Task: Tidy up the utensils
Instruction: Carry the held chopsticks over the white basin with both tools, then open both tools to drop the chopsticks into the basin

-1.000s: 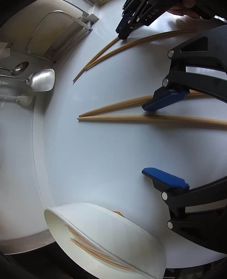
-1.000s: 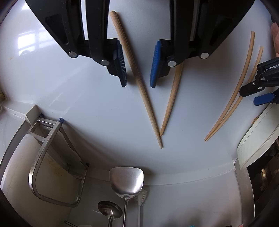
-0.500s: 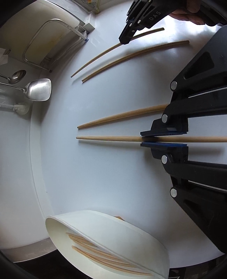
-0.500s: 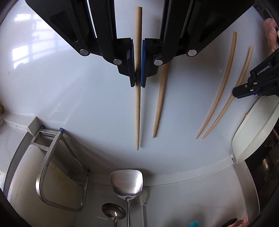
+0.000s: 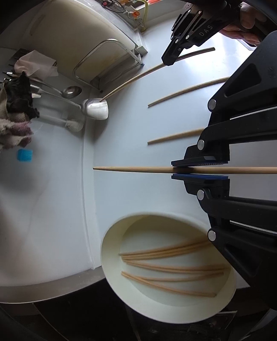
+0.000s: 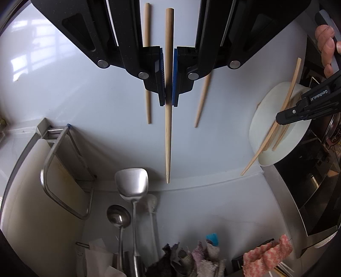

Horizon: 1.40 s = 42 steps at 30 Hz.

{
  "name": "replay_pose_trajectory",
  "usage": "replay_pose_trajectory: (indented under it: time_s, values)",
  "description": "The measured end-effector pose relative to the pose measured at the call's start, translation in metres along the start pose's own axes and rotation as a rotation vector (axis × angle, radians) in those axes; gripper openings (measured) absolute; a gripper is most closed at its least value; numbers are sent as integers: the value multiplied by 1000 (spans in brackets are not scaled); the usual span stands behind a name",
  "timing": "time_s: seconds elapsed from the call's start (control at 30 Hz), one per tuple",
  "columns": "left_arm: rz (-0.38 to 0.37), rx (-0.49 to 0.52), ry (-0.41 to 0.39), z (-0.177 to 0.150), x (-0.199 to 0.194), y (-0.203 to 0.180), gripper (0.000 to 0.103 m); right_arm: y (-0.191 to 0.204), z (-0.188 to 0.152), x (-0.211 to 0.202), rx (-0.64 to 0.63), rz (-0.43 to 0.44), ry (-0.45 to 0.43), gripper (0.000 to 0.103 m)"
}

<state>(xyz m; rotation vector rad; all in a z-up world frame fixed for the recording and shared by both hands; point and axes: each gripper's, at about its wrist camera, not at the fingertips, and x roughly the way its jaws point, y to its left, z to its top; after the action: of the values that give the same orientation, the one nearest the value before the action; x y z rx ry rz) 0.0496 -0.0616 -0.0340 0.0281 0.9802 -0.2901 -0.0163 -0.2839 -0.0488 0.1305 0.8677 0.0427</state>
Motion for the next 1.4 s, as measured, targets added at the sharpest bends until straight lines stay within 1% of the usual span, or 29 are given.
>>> replay_pose_trajectory:
  time_s: [0.17,0.33,0.43,0.57,0.73,0.87,1.1,1.3,1.33,1.4]
  values:
    - [66,-26,-17,7,-19,60,7,61,29,0,-35,63,-34,6]
    - [118,-78,8,9,-14,126,7,130,50,19,-90,147,-22,6]
    - [132,-98,28,10,-6,157,7,172,55,39,-126,185,12,6]
    - [135,-116,55,10,8,190,7,221,57,66,-178,212,74,6]
    - [115,-125,105,12,32,214,7,259,57,105,-204,218,172,6]
    - [94,-132,131,13,49,221,7,270,58,128,-196,201,236,6]
    - [83,-139,147,18,67,231,7,272,59,156,-179,144,299,6]
    - [80,-146,150,18,69,238,7,280,59,168,-197,123,321,7]
    - [82,-150,150,17,69,239,8,280,59,167,-200,122,321,7]
    - [88,-157,145,17,66,241,20,281,60,166,-200,118,308,9]
